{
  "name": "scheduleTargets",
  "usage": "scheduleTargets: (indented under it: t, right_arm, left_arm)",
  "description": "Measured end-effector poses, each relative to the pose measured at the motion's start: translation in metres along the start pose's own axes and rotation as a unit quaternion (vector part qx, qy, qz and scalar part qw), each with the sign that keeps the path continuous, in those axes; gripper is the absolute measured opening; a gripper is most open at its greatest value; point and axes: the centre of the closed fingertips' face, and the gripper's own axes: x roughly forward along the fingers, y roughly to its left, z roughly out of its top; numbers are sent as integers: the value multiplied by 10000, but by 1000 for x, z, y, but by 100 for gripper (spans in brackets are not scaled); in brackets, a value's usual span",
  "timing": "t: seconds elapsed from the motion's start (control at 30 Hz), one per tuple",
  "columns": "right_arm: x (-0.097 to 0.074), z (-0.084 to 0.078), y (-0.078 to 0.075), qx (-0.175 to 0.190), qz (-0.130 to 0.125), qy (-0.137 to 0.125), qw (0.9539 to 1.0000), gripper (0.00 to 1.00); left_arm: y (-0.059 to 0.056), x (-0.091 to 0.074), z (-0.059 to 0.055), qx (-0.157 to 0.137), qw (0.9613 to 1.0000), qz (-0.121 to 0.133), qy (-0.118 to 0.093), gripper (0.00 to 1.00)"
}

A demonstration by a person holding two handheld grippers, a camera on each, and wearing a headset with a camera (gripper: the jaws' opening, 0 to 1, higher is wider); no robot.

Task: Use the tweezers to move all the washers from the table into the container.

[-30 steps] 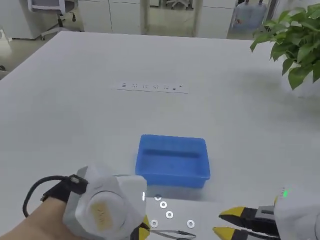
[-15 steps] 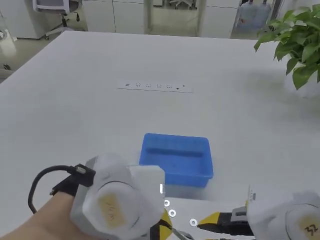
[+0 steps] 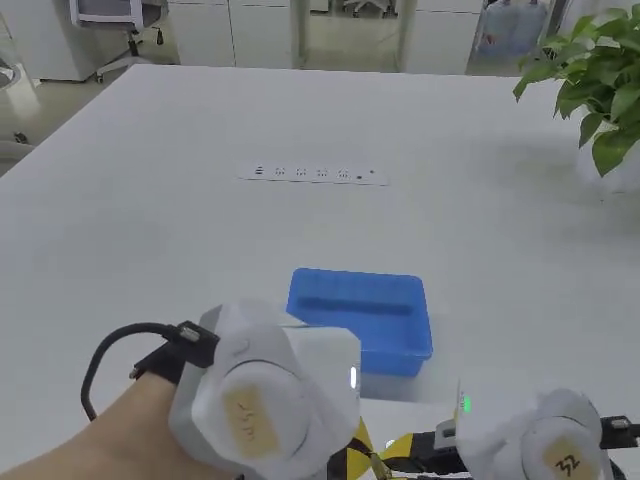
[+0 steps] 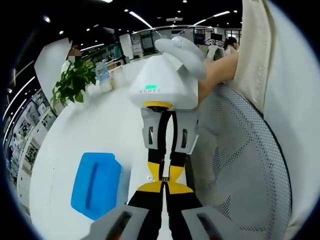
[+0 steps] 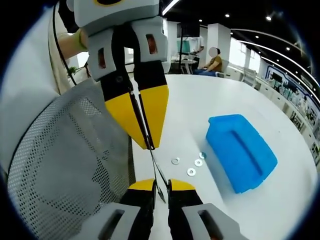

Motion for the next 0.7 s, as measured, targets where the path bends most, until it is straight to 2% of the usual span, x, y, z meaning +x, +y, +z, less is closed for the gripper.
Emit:
scheduleTargets:
  t: [0.37, 0.7]
  right_arm:
    - [-4, 4, -24, 113, -287, -119, 9995, 6]
    - [0, 3, -32, 192, -327, -172, 9991, 6]
  left_arm:
    - [21, 2, 7, 143, 9998, 142, 9, 0]
    - [29, 7, 9, 160, 9998, 77, 37, 0]
